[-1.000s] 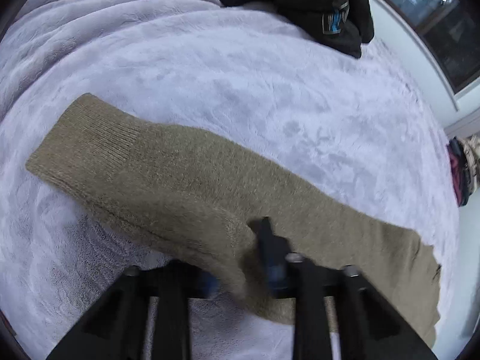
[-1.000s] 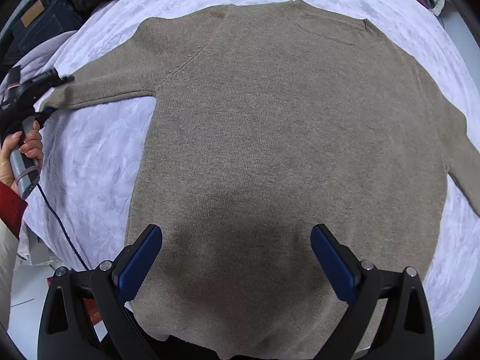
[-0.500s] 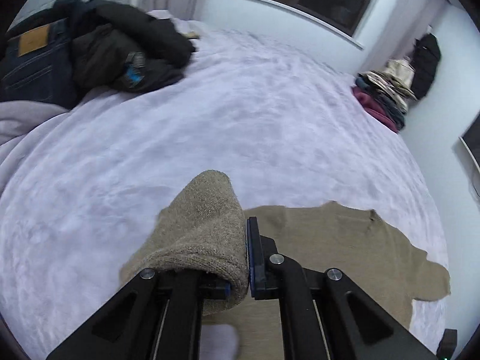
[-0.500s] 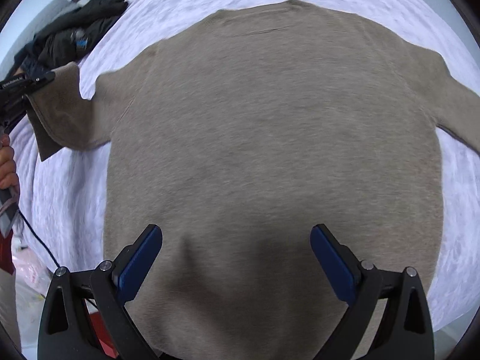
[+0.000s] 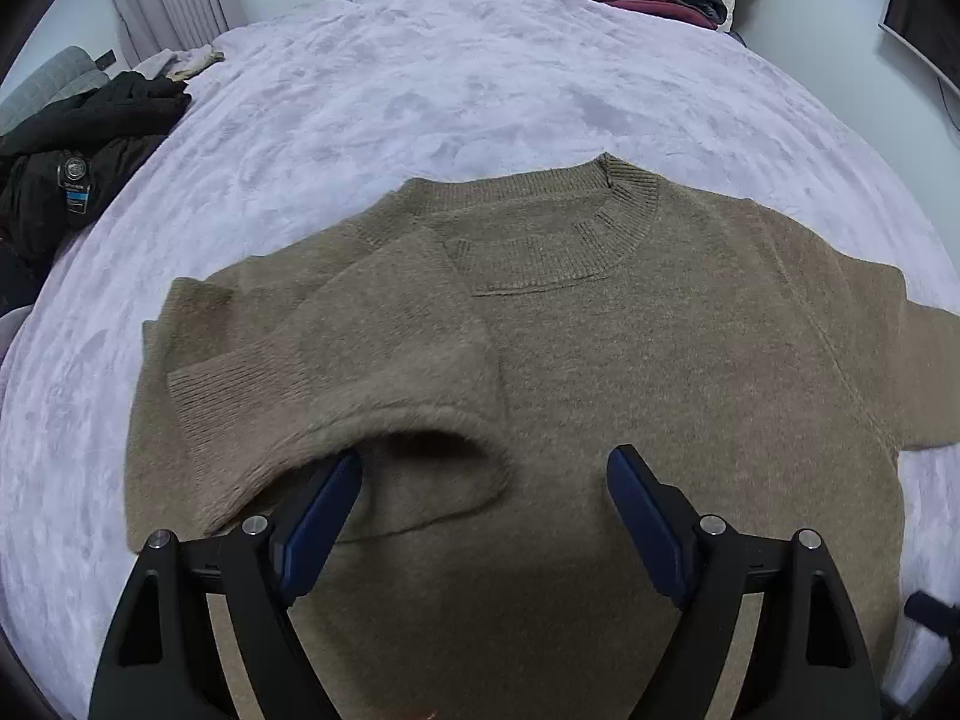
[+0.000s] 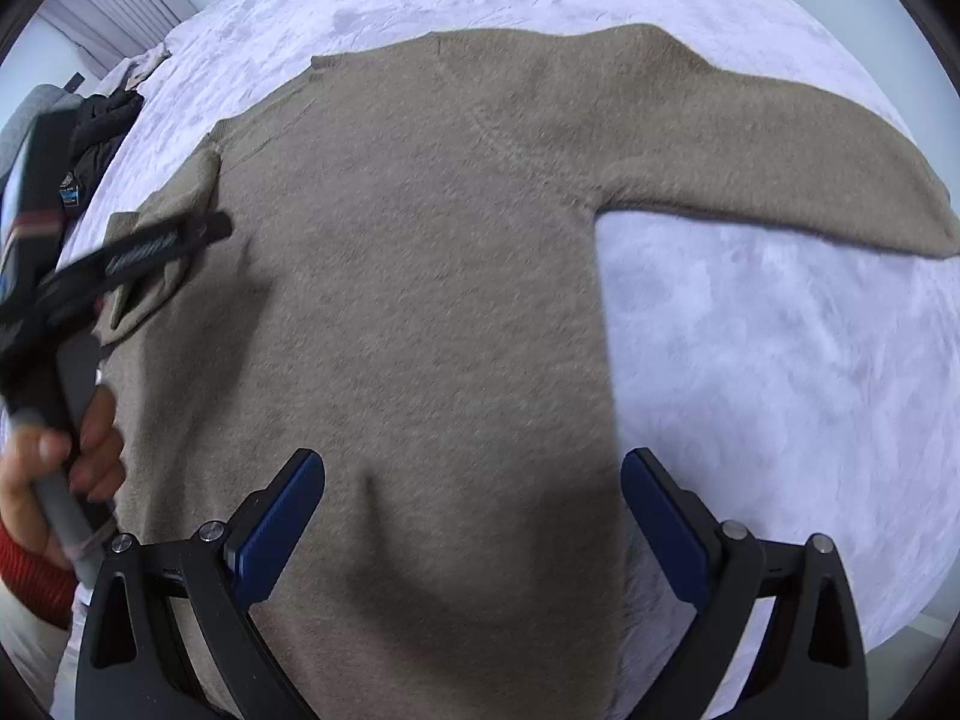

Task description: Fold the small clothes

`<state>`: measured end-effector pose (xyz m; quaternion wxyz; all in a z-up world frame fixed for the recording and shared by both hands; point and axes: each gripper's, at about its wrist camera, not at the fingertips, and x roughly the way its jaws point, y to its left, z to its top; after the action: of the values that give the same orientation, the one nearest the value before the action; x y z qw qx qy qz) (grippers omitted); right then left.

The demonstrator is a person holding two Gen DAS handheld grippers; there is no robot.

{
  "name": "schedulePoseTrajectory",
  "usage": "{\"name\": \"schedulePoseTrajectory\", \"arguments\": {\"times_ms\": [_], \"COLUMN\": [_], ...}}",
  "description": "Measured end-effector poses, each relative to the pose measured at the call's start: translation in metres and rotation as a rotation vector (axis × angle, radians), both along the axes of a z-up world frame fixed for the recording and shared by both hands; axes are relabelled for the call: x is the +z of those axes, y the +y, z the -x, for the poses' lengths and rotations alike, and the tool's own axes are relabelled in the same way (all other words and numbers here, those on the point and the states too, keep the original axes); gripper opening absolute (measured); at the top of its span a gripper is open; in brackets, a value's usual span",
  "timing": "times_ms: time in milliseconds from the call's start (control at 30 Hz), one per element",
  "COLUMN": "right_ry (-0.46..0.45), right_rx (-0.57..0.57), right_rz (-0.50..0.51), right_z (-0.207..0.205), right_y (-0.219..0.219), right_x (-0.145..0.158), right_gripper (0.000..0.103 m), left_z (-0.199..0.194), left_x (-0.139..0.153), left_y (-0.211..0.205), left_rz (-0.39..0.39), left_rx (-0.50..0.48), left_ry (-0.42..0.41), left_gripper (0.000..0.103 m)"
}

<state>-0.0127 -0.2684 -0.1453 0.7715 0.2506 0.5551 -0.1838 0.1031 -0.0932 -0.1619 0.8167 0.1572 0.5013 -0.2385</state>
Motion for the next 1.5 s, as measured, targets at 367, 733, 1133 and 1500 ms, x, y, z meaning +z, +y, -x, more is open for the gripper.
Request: {"name": "schedulePoseTrajectory", "arguments": {"times_ms": [367, 733, 1133, 1500], "right_ry": [-0.243, -0.032, -0.277, -0.367], "right_rx": [0.565, 0.943, -0.091, -0.142], "right_rz": [0.324, 0.632, -0.209, -0.288], "right_z": [-0.14, -0.245, -0.132, -0.13], "right_y": [0.098, 0.191, -0.037, -0.063], "right_x": [0.049, -0.017, -0.031, -0.02], "right_gripper": [0.1, 0.007, 0.015, 0.007], "left_z": [-0.052, -0.07, -0.075, -0.07], "left_x": [-0.019, -0.051, -0.055, -0.052], "left_y": [0.166, 0.168, 0.173, 0.171], "left_rz": [-0.181, -0.182, -0.179, -0.202], "left_rx": [0.311, 0.325, 0.367, 0.376], "left_ry": [0.032, 0.016, 0.019, 0.007], "left_gripper": [0.085, 0.1, 0.102, 0.102]}}
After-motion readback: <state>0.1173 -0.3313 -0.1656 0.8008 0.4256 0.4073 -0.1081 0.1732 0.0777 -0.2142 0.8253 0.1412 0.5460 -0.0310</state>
